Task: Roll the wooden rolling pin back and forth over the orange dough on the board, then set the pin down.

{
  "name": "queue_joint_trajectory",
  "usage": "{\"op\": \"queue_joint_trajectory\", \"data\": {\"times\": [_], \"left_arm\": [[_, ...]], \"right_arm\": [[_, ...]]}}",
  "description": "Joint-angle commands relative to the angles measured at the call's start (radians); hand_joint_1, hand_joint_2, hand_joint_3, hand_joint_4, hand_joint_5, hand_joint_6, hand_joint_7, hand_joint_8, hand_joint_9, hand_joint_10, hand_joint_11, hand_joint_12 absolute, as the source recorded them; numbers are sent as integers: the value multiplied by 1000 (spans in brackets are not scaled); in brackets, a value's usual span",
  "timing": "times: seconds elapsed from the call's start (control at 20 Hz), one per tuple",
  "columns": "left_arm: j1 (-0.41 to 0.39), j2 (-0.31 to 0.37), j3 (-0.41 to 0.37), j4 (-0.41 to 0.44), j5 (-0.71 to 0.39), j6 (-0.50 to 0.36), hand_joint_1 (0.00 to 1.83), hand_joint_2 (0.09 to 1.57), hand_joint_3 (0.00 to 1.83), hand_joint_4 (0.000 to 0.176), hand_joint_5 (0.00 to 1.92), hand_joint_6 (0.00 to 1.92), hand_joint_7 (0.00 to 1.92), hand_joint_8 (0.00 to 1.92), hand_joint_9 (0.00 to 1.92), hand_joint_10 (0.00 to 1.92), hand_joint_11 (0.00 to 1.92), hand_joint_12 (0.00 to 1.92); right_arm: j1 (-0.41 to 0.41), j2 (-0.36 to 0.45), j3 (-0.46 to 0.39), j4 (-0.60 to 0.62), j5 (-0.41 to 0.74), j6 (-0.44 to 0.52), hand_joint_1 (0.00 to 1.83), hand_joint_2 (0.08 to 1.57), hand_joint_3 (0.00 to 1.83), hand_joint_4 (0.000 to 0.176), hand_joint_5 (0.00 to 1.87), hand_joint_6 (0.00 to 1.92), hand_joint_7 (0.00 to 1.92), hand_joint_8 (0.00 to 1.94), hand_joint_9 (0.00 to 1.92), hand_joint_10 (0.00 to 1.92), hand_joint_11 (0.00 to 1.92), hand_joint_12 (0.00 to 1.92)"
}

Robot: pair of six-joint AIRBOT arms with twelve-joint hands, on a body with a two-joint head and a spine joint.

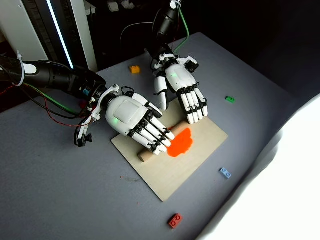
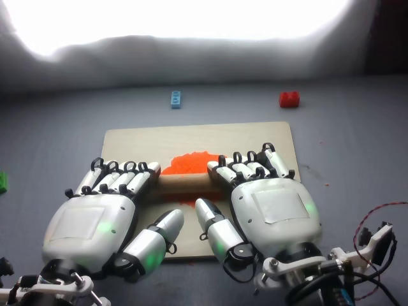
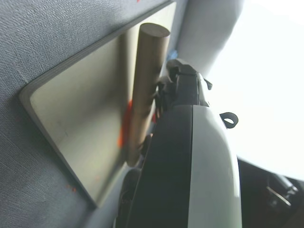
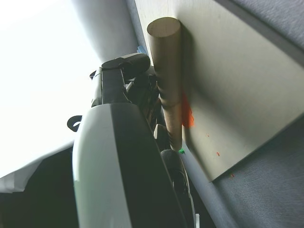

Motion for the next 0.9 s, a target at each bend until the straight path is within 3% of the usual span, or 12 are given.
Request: {"op": "queue_joint_trajectory", "data": {"times": [0.0,0.85], "left_arm": [[3,3,-5,51,-75,2,0,1435,1,0,248,1,325,0,261,0,0,375],[23,58,-70,52,-56,3,0,1435,0,0,248,1,324,0,261,0,0,370]], "right_arm": [[-6,2,-7,-49,49,-6,0,1497,0,0,580,11,547,7,500,7,0,1034],[-11,12,-58,-49,60,-17,0,1497,0,0,582,10,549,5,500,6,0,1045]]}}
